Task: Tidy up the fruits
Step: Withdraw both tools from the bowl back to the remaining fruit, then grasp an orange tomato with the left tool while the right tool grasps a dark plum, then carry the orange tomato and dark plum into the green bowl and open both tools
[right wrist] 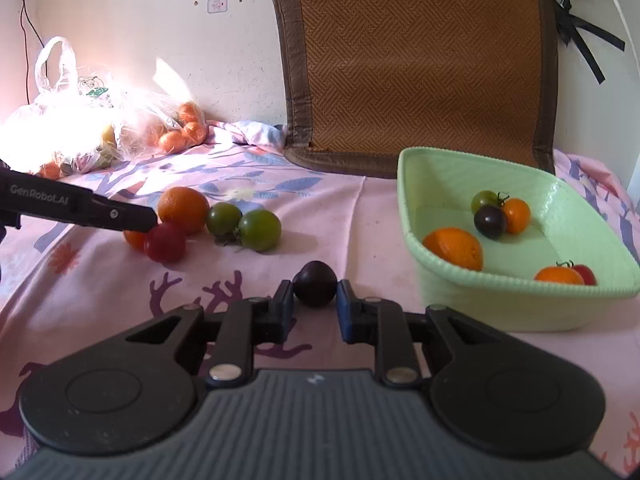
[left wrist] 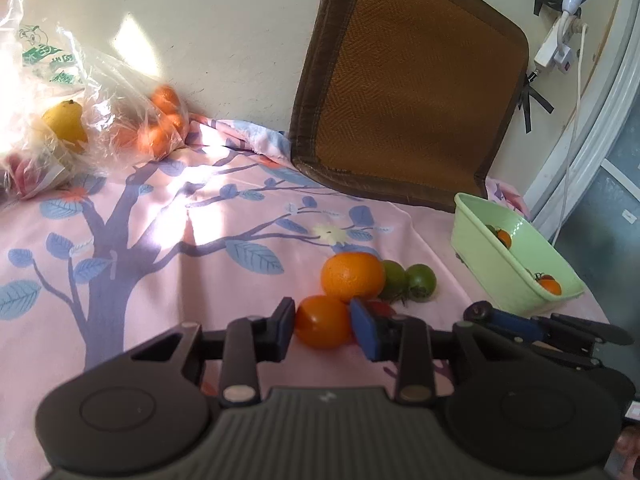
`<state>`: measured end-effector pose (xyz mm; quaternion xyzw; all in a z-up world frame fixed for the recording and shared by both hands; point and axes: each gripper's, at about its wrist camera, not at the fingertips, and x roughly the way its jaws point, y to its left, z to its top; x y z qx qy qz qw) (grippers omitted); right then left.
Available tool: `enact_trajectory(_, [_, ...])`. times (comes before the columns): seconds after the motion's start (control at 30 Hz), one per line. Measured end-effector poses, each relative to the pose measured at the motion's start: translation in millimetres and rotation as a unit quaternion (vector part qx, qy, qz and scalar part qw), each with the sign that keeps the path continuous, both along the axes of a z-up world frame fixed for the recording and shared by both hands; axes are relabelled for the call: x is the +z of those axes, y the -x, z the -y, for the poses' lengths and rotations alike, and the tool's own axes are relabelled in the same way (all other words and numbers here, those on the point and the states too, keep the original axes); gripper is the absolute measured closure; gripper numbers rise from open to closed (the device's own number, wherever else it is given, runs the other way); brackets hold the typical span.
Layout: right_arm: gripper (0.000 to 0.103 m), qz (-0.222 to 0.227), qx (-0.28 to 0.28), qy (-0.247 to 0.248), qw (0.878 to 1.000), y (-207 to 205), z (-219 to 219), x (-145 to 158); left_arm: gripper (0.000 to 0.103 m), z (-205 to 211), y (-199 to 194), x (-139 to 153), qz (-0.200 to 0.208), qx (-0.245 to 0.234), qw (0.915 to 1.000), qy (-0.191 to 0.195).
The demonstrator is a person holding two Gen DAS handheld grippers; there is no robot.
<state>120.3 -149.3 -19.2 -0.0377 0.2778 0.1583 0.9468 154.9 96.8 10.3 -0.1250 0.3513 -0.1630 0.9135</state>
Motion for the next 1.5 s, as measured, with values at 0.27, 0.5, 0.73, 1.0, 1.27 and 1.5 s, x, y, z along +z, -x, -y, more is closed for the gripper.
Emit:
enact_trajectory(0.27, [0.078,0.025,0.010,-0.030,0.999,52.9,8.3,6.9,0.072,-2.6,74.4,11.6,0.024,0.005,0.9996,0.011])
enact_trajectory(0.5, [0.078,0.015,0.030,-0.050,0.998,99.9,18.1,1.2,0.071,15.8,124.5,1.8,0.030,-0.005,0.9991,-0.029])
enact_trajectory(0.73, [0.077,0.005,0.024,-0.033,0.999,102.7,15.0,-6.1,0.070,25.6,123.8,2.9,0.044,-0.001,0.9977,-0.052])
enact_trajectory(1.0, [0.075,0.010,0.009,-0.014,1.000,105.5,5.9,-6.7,0.063,33.2,120.4,-3.7,0.043,-0.015,0.9969,-0.064])
enact_trajectory(1.27, [0.078,0.020,-0.003,0.002,1.000,104.9,-2.2,-6.6,0.071,30.3,122.3,-4.1,0.046,-0.017,0.9972,-0.057])
enact_trajectory(1.5, [0.078,0.045,-0.014,-0.008,0.999,109.1,1.3,1.4,0.071,29.6,128.3,1.0,0.050,-0.027,0.9978,-0.035])
